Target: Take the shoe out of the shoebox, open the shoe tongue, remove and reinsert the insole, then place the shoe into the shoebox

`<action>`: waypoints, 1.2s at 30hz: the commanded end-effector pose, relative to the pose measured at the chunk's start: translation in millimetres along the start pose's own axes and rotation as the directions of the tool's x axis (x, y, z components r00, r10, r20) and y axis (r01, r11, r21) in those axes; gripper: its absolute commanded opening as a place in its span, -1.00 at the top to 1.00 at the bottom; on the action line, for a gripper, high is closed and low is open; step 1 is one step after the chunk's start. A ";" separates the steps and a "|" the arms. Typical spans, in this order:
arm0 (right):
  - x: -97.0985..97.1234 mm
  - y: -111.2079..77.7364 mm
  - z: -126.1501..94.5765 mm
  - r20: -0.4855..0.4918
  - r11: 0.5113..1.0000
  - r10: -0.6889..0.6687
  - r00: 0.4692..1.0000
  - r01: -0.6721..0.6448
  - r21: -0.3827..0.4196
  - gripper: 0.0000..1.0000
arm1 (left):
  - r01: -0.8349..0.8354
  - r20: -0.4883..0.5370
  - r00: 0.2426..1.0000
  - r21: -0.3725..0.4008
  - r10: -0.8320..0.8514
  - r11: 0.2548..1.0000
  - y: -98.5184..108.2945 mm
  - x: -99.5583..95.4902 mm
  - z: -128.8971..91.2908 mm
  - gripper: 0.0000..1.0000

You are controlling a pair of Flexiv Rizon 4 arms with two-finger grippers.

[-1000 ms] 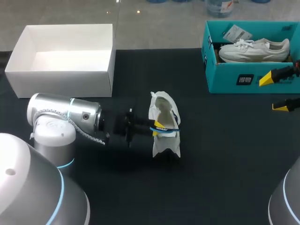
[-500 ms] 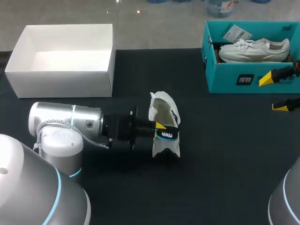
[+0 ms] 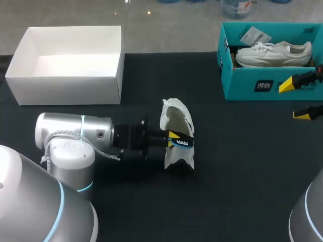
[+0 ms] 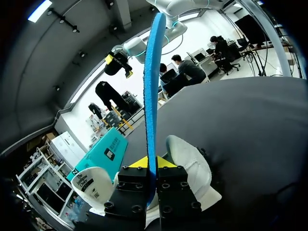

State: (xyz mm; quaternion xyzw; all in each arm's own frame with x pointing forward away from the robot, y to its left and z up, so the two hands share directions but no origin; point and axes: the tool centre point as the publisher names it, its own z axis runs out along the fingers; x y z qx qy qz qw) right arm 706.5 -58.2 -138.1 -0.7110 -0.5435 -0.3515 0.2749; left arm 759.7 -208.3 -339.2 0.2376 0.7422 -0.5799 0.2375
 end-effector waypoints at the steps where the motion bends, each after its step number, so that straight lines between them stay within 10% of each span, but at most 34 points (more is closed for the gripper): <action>1: -0.4 -1.1 0.6 0.002 1.000 0.001 1.000 -0.001 -0.002 -1.00 | -0.002 -0.010 1.000 -0.003 0.002 1.000 -1.9 -3.6 0.3 0.62; 3: -0.4 -1.1 0.6 0.002 1.000 0.001 1.000 -0.001 -0.002 -1.00 | -0.006 -0.018 1.000 -0.004 0.006 1.000 -6.1 -4.8 -2.7 -0.52; 6: -0.4 -1.1 0.6 0.002 1.000 0.001 1.000 -0.001 -0.002 -1.00 | -0.026 -0.021 0.999 0.007 0.026 1.000 -15.7 -6.9 -6.8 -0.56; 15: -0.4 -1.1 0.6 0.002 1.000 0.001 1.000 -0.001 -0.002 -1.00 | -0.085 -0.065 0.994 0.041 0.087 0.996 -50.9 -8.2 -14.9 0.22; 18: -0.4 -1.1 0.6 0.002 1.000 0.001 1.000 -0.001 -0.002 -1.00 | -0.108 -0.107 0.988 0.031 0.111 0.994 -51.2 -4.3 -12.3 1.00; 36: -0.4 -1.1 0.6 0.002 1.000 0.001 1.000 -0.001 -0.002 -1.00 | -0.096 -0.140 0.987 -0.073 0.085 0.993 -5.9 -4.6 6.8 1.00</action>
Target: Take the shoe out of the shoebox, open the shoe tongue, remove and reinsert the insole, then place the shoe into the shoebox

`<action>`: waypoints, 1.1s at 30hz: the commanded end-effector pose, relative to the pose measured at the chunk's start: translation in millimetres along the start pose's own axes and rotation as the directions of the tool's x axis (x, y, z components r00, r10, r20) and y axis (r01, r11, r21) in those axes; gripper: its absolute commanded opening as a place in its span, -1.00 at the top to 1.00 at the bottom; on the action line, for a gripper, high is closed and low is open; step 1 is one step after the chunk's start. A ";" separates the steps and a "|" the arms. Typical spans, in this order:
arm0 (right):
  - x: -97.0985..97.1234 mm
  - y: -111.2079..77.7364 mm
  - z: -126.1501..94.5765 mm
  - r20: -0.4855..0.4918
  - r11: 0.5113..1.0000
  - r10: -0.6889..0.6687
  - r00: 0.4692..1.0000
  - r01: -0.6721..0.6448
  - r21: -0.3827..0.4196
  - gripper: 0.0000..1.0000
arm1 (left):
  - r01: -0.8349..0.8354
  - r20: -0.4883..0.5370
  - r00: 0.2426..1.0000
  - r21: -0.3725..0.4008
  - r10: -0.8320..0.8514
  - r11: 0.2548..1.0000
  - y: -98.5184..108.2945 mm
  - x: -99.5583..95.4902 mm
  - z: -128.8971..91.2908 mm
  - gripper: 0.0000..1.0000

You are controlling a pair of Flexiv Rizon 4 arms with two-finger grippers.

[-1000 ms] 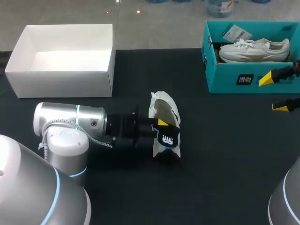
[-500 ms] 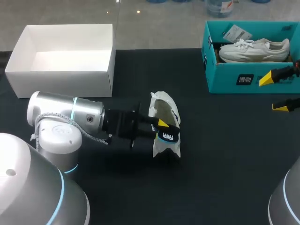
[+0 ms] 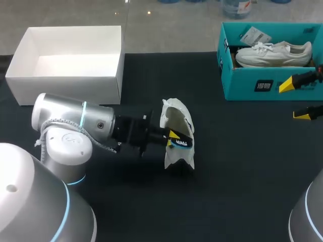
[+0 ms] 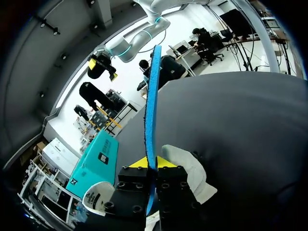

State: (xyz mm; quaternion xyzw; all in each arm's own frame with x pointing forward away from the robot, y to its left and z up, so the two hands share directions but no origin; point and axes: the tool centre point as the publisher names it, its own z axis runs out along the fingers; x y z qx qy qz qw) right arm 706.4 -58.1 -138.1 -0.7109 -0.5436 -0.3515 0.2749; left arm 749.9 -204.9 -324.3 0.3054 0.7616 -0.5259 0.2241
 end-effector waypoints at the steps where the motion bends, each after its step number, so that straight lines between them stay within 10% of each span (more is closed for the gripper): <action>1: -0.4 -1.0 0.5 0.002 1.000 0.001 1.000 -0.001 -0.002 -1.00 | 0.014 -0.004 1.000 -0.017 -0.014 1.000 12.3 -4.0 15.0 1.00; 10: -0.4 -1.0 0.5 0.002 1.000 0.001 1.000 -0.001 -0.002 -1.00 | 0.042 0.022 0.999 -0.039 -0.041 0.998 22.7 -4.1 14.2 1.00; 13: -0.4 -1.0 0.5 0.002 1.000 0.001 1.000 -0.001 -0.002 -1.00 | 0.029 0.033 0.999 -0.022 -0.029 0.999 11.1 -7.2 6.5 0.17; 21: -0.4 -1.0 0.5 0.002 1.000 0.001 1.000 -0.001 -0.002 -1.00 | -0.020 0.013 1.000 0.016 0.020 1.000 -14.6 -5.1 -2.9 0.49; 23: -0.4 -1.0 0.5 0.002 1.000 0.001 1.000 -0.001 -0.002 -1.00 | -0.020 -0.003 1.000 0.016 0.020 1.000 -14.8 -2.7 -0.5 1.00; 33: -0.4 -1.0 0.5 0.002 1.000 0.001 1.000 -0.001 -0.002 -1.00 | -0.027 -0.019 0.999 -0.026 0.027 0.999 2.9 1.6 10.6 1.00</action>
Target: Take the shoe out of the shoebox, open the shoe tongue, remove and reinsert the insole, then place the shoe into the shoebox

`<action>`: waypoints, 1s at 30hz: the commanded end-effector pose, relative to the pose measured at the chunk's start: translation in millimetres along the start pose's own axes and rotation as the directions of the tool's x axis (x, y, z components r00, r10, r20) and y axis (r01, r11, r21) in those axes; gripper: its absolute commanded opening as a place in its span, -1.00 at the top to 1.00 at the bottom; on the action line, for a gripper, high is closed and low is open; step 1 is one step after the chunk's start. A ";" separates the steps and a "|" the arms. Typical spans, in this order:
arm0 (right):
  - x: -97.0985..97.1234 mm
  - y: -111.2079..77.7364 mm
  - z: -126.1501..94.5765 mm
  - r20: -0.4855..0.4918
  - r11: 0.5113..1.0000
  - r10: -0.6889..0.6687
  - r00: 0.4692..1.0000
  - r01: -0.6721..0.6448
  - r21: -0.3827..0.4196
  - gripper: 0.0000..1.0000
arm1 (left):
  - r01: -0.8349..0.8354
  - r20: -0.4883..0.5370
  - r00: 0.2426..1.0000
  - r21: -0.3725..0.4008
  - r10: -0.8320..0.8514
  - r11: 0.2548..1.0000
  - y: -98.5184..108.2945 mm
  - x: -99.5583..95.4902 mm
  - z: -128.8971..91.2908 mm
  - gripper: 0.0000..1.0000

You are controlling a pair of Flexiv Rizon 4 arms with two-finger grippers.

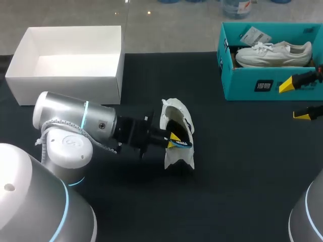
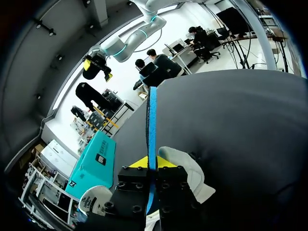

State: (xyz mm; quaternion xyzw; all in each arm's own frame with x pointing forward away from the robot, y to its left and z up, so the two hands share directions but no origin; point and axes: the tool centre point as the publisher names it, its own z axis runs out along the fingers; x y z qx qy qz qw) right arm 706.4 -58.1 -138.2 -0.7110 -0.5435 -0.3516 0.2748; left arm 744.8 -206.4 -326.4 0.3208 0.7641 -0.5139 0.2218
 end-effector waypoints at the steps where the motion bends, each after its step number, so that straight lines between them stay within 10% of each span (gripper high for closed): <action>1: -0.3 -1.0 0.5 0.002 1.000 0.001 1.000 -0.001 -0.002 -1.00 | -0.001 0.011 1.000 -0.017 0.002 1.000 7.5 -4.2 9.1 1.00; 13: -0.3 -1.0 0.5 0.002 1.000 0.001 1.000 -0.001 -0.002 -1.00 | 0.041 0.083 0.996 -0.081 -0.034 0.996 39.3 -7.6 19.3 1.00; 17: -0.3 -1.0 0.5 0.002 1.000 0.001 1.000 -0.001 -0.002 -1.00 | 0.041 0.086 0.996 -0.065 -0.035 0.997 29.7 -8.2 11.3 -0.27; 30: -0.3 -1.0 0.5 0.002 1.000 0.001 1.000 -0.001 -0.002 -1.00 | -0.020 0.021 1.000 -0.026 0.020 0.999 -1.5 -1.2 0.6 1.00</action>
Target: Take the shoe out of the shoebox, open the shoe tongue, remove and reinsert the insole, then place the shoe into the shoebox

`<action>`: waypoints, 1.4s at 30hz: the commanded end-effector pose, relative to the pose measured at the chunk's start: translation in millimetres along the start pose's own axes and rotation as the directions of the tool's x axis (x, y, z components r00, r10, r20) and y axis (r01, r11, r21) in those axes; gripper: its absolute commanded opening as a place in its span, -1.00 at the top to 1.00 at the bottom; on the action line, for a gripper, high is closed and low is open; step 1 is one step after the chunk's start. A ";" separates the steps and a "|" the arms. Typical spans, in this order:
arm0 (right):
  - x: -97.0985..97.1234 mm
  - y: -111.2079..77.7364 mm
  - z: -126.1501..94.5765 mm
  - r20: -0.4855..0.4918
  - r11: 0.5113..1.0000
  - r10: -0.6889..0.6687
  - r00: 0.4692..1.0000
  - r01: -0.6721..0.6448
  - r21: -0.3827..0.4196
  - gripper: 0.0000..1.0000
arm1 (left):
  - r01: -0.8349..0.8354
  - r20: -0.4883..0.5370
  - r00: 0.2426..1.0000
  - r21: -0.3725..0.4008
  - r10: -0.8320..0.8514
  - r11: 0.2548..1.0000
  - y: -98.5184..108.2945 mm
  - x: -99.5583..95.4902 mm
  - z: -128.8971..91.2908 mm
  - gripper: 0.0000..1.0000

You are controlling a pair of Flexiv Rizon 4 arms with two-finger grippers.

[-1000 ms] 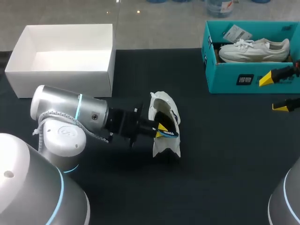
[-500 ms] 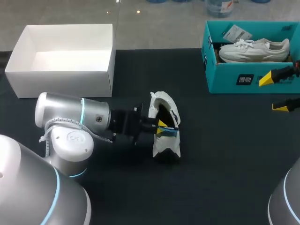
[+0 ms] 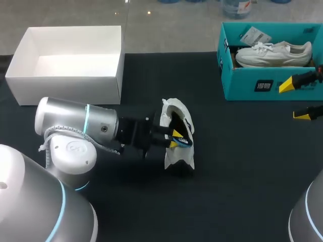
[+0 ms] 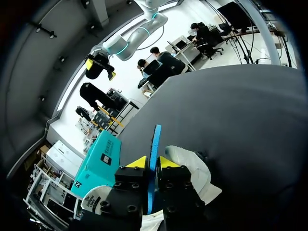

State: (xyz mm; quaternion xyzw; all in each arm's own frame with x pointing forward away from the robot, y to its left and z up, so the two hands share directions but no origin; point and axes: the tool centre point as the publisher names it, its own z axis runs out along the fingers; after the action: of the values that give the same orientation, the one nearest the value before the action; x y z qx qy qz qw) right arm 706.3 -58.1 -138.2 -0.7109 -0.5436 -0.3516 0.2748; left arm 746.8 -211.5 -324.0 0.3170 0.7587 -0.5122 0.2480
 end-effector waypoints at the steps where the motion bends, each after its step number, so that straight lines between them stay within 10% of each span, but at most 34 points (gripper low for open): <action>1: -0.3 -0.9 0.5 0.002 1.000 0.001 1.000 -0.001 -0.002 -1.00 | 0.002 -0.029 1.000 -0.014 -0.002 1.000 1.7 4.3 -1.3 1.00; 18: -0.3 -0.9 0.5 0.002 1.000 0.001 1.000 -0.001 -0.002 -1.00 | -0.089 0.036 0.995 -0.126 0.094 0.988 37.6 -6.1 16.1 1.00; 20: -0.3 -0.9 0.5 0.002 1.000 0.001 1.000 -0.001 -0.002 -1.00 | -0.068 0.048 0.996 -0.108 0.073 0.992 31.5 -8.0 10.5 0.07; 21: -0.3 -0.9 0.5 0.002 1.000 0.001 1.000 -0.001 -0.002 -1.00 | -0.065 0.049 0.996 -0.102 0.070 0.993 27.6 -8.3 7.2 0.06; 31: -0.3 -0.9 0.5 0.002 1.000 0.001 1.000 -0.001 -0.002 -1.00 | -0.098 0.015 0.995 -0.071 0.100 0.993 3.0 -4.8 -10.5 1.00; 42: -0.3 -0.9 0.5 0.002 1.000 0.001 1.000 -0.001 -0.002 -1.00 | -0.036 -0.014 0.999 -0.072 0.035 0.997 19.0 4.3 12.8 1.00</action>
State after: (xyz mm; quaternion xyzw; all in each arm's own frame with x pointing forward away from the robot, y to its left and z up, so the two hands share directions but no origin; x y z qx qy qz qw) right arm 706.3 -58.1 -138.2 -0.7110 -0.5435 -0.3516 0.2747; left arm 750.7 -203.6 -336.7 0.3262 0.7729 -0.4771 0.2619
